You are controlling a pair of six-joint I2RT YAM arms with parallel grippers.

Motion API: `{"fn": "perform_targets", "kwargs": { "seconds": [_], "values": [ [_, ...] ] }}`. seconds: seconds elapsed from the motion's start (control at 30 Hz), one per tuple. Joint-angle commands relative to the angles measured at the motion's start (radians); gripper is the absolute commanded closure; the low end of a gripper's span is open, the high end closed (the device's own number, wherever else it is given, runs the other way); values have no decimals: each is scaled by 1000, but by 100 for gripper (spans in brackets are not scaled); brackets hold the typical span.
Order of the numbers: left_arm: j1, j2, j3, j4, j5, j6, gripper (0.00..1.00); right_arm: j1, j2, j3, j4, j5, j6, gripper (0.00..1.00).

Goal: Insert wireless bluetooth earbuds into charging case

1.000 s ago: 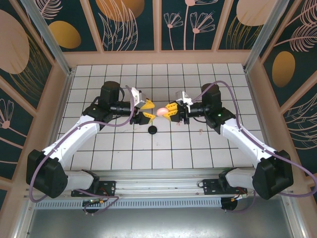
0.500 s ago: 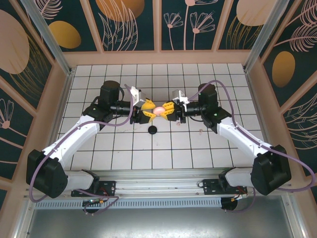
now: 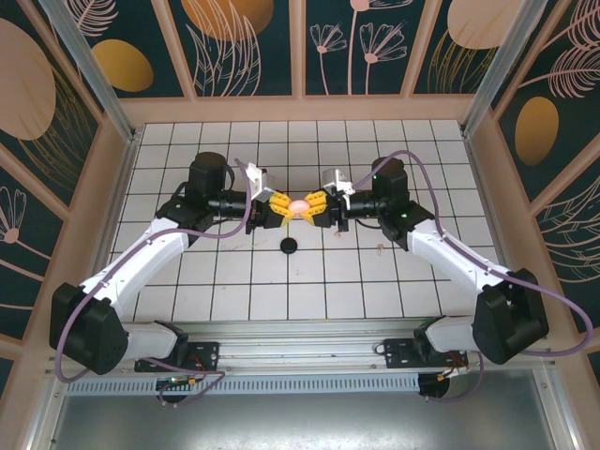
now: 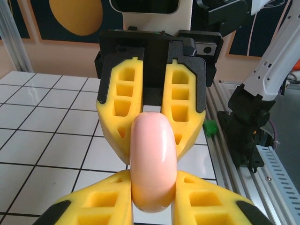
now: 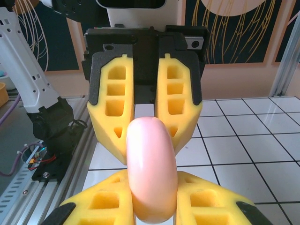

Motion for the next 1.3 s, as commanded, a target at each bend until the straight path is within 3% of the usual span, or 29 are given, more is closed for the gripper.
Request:
{"fn": "perform_targets", "kwargs": {
  "seconds": [0.0, 0.17, 0.27, 0.63, 0.93, 1.07, 1.17, 1.27],
  "values": [
    [-10, -3, 7, -2, 25, 23, 84, 14, 12, 43, 43, 0, 5, 89],
    [-12, -19, 5, -54, -33, 86, 87, -3, -13, 57, -77, 3, -52, 61],
    [-11, -25, 2, -71, -53, 114, 87, -8, -24, 85, -190, 6, -134, 56],
    [-11, -18, 20, -102, -44, 139, 87, -6, 57, 215, -359, -44, -242, 61],
    [-11, -21, 23, -88, -35, 121, 87, 2, 74, 221, -383, -41, -264, 60],
    [-11, -18, 23, -83, -34, 114, 87, 3, 76, 224, -384, -38, -269, 73],
    [-11, -18, 20, -71, -42, 103, 77, 1, 75, 229, -391, -39, -278, 82],
    [-11, -19, 7, -45, -37, 85, 67, 1, 69, 224, -370, -38, -272, 83]
  ]
}}
